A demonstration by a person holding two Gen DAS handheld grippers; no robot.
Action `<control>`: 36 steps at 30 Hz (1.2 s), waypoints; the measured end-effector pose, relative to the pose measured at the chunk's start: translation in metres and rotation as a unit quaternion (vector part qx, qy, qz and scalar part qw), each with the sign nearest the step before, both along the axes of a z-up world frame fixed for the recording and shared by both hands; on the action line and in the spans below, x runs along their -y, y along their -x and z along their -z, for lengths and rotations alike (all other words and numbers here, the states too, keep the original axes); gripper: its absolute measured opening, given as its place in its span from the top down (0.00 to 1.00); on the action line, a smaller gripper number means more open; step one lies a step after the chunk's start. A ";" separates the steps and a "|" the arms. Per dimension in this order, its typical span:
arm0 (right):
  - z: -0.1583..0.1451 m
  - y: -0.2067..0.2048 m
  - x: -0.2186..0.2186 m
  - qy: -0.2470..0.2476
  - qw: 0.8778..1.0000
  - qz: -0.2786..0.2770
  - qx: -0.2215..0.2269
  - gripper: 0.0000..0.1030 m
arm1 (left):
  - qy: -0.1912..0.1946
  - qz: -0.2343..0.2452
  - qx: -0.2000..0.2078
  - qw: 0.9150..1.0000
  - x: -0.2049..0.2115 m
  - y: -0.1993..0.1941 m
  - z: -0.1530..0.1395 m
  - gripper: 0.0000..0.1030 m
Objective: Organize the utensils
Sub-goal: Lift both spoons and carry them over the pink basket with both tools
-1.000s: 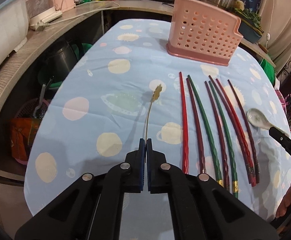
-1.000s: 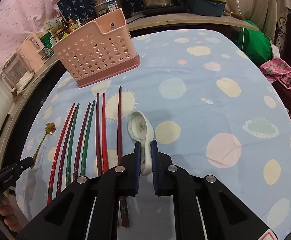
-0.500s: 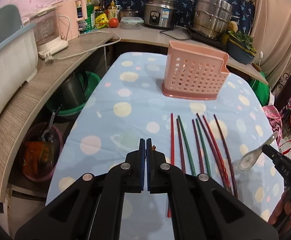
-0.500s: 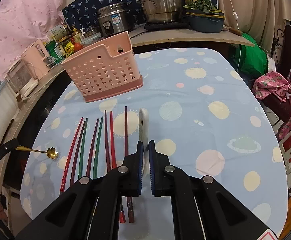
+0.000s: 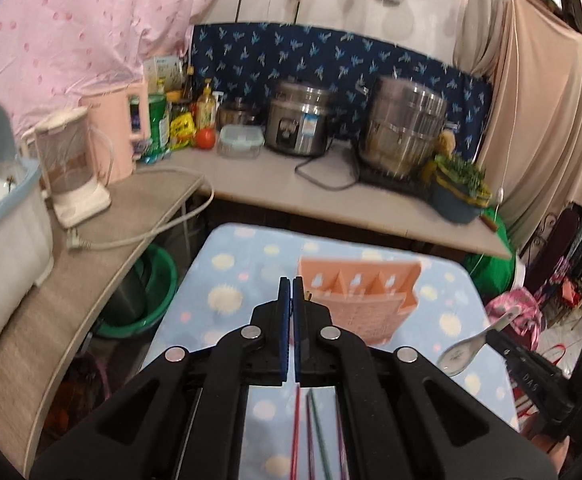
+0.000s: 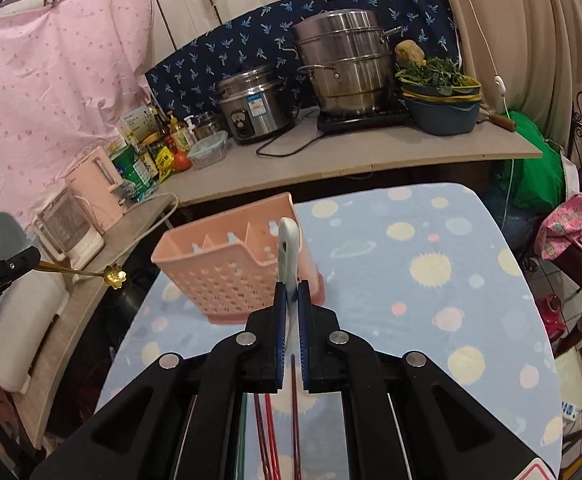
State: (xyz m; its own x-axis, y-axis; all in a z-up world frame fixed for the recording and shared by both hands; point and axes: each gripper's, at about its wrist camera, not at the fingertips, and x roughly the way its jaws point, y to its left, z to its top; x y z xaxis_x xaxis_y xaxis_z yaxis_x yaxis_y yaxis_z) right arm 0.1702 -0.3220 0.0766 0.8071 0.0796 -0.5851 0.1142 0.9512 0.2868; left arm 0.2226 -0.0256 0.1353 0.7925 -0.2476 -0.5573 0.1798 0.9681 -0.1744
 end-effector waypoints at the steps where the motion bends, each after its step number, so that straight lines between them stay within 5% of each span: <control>1: -0.004 -0.009 0.000 0.004 1.000 0.001 0.006 0.94 | 0.004 0.001 0.006 1.000 0.004 -0.008 -0.006 0.99; 5: -0.015 -0.048 -0.001 0.013 1.000 0.006 0.020 0.94 | 0.017 0.009 0.009 1.000 0.017 -0.039 -0.018 0.99; 12: 0.000 -0.102 -0.004 0.039 0.999 0.008 0.003 0.94 | 0.008 0.024 -0.031 0.999 0.040 -0.078 0.007 0.99; 21: 0.036 -0.125 -0.013 0.047 0.998 -0.006 -0.035 0.94 | -0.015 0.021 -0.067 0.997 0.050 -0.099 0.047 0.99; 29: 0.040 -0.124 -0.018 0.057 0.998 -0.005 -0.035 0.90 | -0.023 0.011 -0.063 0.998 0.049 -0.101 0.052 0.98; 36: 0.028 -0.106 -0.015 0.053 0.998 -0.001 -0.021 0.84 | -0.024 -0.004 -0.060 0.998 0.041 -0.096 0.049 0.77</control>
